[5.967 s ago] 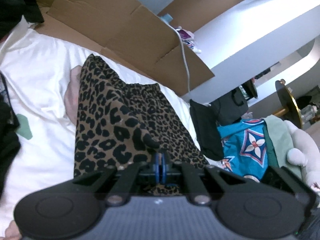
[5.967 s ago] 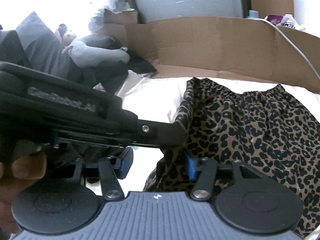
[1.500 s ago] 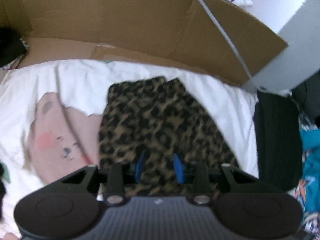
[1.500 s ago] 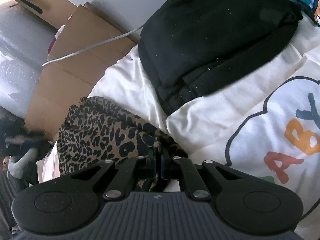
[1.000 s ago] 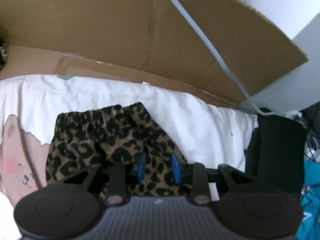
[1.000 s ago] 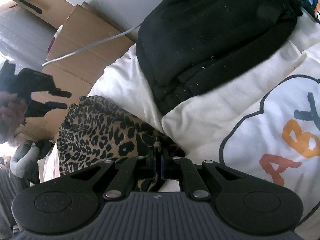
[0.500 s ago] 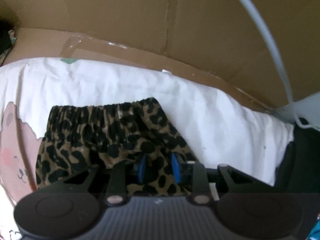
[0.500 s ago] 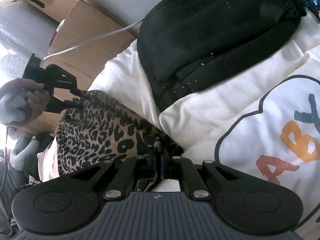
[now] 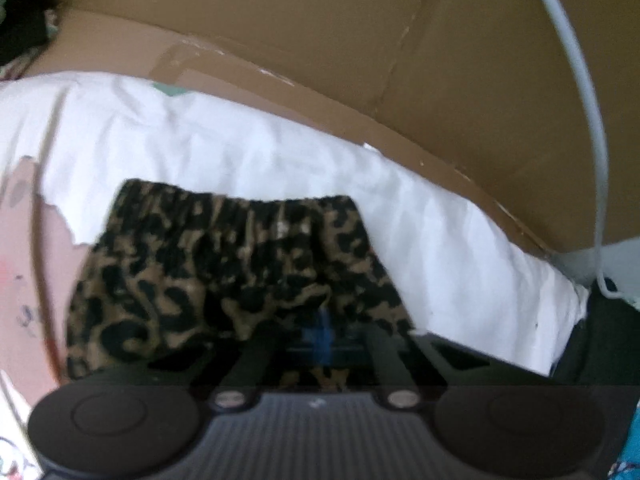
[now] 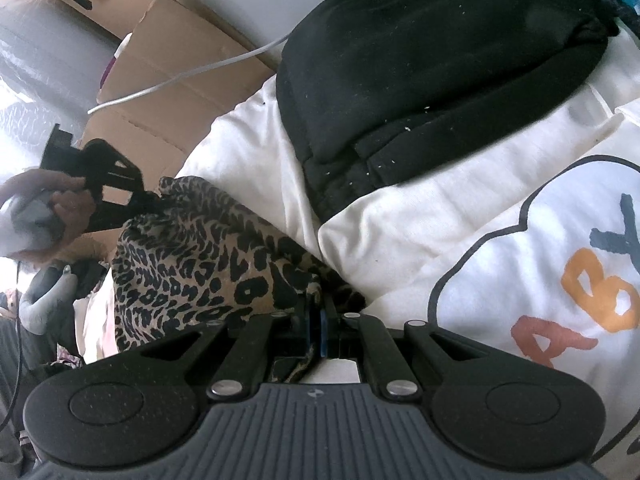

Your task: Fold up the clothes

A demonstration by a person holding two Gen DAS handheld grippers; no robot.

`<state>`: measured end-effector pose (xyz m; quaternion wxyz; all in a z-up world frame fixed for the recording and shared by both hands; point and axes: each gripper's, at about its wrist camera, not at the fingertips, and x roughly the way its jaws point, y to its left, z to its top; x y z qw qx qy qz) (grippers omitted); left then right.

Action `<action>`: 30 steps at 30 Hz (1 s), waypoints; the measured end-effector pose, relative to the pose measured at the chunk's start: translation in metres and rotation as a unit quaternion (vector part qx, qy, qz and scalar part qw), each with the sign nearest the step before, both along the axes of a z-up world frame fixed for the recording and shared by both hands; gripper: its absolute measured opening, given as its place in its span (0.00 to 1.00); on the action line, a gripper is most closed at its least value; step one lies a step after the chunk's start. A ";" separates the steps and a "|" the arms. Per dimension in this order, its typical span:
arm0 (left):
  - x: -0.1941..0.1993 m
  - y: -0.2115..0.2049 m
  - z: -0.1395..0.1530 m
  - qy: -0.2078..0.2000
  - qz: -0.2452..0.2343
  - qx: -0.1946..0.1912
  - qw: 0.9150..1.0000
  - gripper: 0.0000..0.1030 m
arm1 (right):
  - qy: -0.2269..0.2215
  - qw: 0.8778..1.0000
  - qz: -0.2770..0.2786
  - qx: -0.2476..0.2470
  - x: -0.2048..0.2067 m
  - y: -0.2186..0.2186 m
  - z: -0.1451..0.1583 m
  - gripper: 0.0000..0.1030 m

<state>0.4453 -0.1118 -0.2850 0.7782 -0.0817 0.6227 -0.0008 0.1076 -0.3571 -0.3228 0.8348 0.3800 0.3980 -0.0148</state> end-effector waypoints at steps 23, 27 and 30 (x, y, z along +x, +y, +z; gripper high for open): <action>0.008 -0.015 -0.007 -0.018 -0.019 -0.078 0.997 0.02 | 0.011 0.999 -0.032 -0.019 -0.014 -0.011 0.004 0.04; 0.005 -0.014 -0.004 -0.016 -0.028 -0.088 0.996 0.16 | 0.008 0.999 -0.046 -0.020 -0.019 -0.015 0.008 0.04; -0.004 -0.018 0.010 -0.016 -0.049 -0.071 0.996 0.33 | 0.003 0.999 -0.050 -0.019 -0.019 -0.018 0.012 0.07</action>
